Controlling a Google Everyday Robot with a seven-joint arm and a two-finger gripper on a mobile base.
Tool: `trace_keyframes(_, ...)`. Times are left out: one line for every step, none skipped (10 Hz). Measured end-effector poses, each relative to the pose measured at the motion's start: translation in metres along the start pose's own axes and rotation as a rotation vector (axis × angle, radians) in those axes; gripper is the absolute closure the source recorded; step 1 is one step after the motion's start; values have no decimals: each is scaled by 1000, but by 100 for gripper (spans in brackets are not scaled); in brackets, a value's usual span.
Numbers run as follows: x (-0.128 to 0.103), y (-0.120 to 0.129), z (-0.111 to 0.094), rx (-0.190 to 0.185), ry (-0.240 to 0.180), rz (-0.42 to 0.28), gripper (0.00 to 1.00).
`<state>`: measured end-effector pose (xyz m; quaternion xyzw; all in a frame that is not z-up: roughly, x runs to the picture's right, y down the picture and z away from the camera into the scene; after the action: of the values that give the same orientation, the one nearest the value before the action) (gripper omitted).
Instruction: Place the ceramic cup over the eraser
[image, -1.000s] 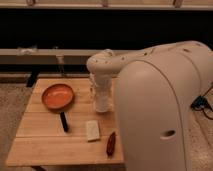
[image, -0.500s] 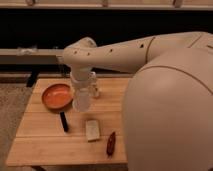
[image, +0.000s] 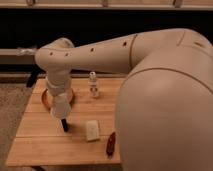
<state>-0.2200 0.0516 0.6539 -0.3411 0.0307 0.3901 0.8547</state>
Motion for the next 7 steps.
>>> trace_keyframes(-1, 5, 2, -1, 9, -17, 100)
trace_keyframes(1, 5, 4, 9, 26, -26, 100)
trace_keyframes(1, 9, 7, 17, 35, -35, 100)
trace_keyframes(3, 11, 8, 32, 46, -36, 100)
trace_keyframes(5, 7, 8, 49, 55, -33, 100)
trace_keyframes(8, 4, 9, 61, 62, -27, 100)
trace_keyframes(8, 4, 11, 69, 67, -26, 100)
